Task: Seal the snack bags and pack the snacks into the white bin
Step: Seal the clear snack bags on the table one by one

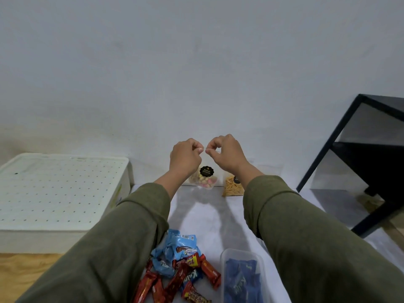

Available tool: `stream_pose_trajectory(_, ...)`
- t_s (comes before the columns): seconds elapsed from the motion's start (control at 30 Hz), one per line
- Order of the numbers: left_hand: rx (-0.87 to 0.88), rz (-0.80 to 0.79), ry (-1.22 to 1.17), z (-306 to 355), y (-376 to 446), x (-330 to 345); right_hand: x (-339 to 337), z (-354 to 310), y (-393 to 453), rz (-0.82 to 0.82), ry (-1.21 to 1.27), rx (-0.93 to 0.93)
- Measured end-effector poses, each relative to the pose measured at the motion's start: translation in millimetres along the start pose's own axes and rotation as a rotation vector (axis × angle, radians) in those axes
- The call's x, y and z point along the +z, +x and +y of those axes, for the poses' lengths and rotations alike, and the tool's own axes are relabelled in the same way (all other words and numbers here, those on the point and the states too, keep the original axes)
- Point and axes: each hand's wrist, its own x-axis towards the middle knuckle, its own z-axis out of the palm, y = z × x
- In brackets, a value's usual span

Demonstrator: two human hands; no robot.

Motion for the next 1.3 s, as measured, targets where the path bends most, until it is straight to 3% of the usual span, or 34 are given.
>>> stream_pose_trajectory(0.17, 0.012, -0.024, 0.068, 1, 2, 4, 4, 0, 2, -0.045, -0.020, 0.003)
stream_pose_trajectory(0.67, 0.030, 0.002, -0.053, -8, 0, 3, -1, 9, -6, 0.024, 0.046, 0.034)
stream_pose_trajectory(0.8, 0.086, -0.050, -0.014, -8, -2, 1, -1, 6, -4, 0.032, 0.014, 0.009)
stream_pose_trajectory(1.1, 0.036, 0.055, 0.042, -3, -3, -7, 0, 1, -6, 0.041, 0.077, 0.026)
stream_pose_trajectory(1.3, 0.104, 0.012, 0.112, 0, -5, -3, -5, 0, -5, 0.035, 0.046, 0.020)
